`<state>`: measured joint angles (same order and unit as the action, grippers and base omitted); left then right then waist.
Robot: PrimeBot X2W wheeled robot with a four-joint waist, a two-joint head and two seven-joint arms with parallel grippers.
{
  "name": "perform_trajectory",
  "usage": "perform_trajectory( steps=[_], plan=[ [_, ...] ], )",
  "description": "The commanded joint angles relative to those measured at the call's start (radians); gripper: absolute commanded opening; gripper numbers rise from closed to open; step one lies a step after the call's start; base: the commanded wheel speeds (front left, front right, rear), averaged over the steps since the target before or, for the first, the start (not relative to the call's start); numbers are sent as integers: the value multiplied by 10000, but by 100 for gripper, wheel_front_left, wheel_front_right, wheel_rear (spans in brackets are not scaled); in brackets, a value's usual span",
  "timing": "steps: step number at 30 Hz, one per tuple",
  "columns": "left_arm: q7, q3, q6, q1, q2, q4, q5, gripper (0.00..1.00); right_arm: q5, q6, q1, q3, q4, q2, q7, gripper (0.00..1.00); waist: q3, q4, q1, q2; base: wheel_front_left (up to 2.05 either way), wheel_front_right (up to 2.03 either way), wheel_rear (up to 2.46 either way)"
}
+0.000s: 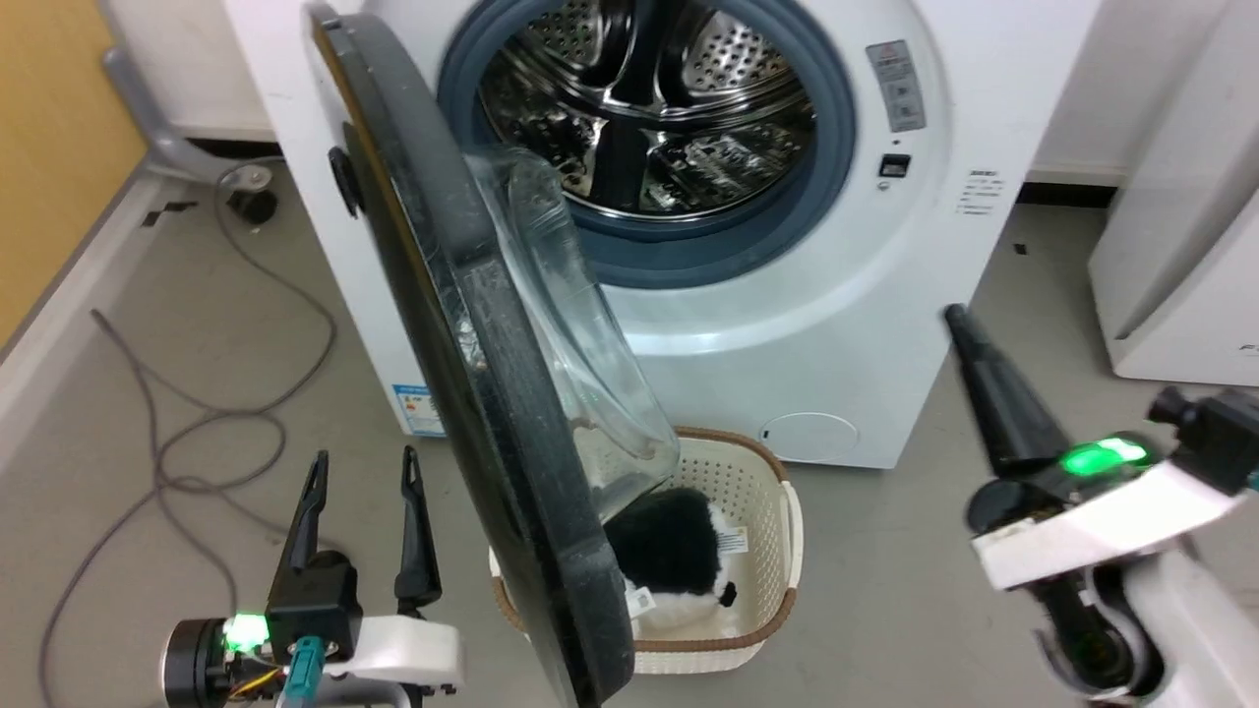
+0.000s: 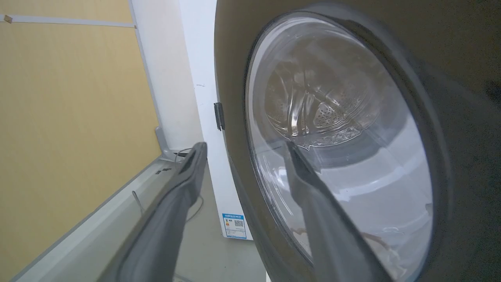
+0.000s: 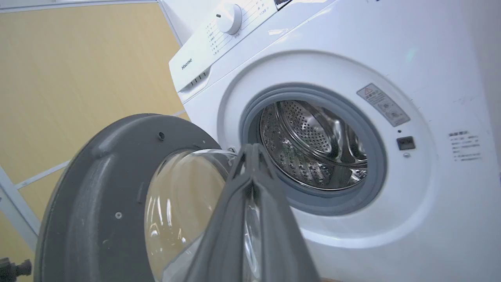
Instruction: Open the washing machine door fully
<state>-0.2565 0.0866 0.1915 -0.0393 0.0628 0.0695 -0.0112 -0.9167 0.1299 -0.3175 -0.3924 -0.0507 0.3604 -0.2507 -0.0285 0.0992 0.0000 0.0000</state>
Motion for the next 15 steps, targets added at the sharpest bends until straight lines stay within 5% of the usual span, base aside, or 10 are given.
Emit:
perform_trajectory(
  steps=[1,5,10,15],
  plan=[
    [-53,-23,30,136,52,-12,-55,100,213,8,84,69,-45,40,-50,0,67,-78,0,0,0,0,0],
    [-53,-149,73,284,74,-96,-62,100,3335,8,381,1636,387,-123,-104,0,119,-278,0,0,0,0,0],
    [-53,-231,77,353,84,-145,-52,100,6507,8,1489,3327,1270,-1097,-108,0,186,-407,0,0,0,0,0],
    [-53,-299,57,387,95,-162,-53,100,7804,8,2608,4509,1374,-2086,-109,0,279,-457,0,0,0,0,0]
  ],
)
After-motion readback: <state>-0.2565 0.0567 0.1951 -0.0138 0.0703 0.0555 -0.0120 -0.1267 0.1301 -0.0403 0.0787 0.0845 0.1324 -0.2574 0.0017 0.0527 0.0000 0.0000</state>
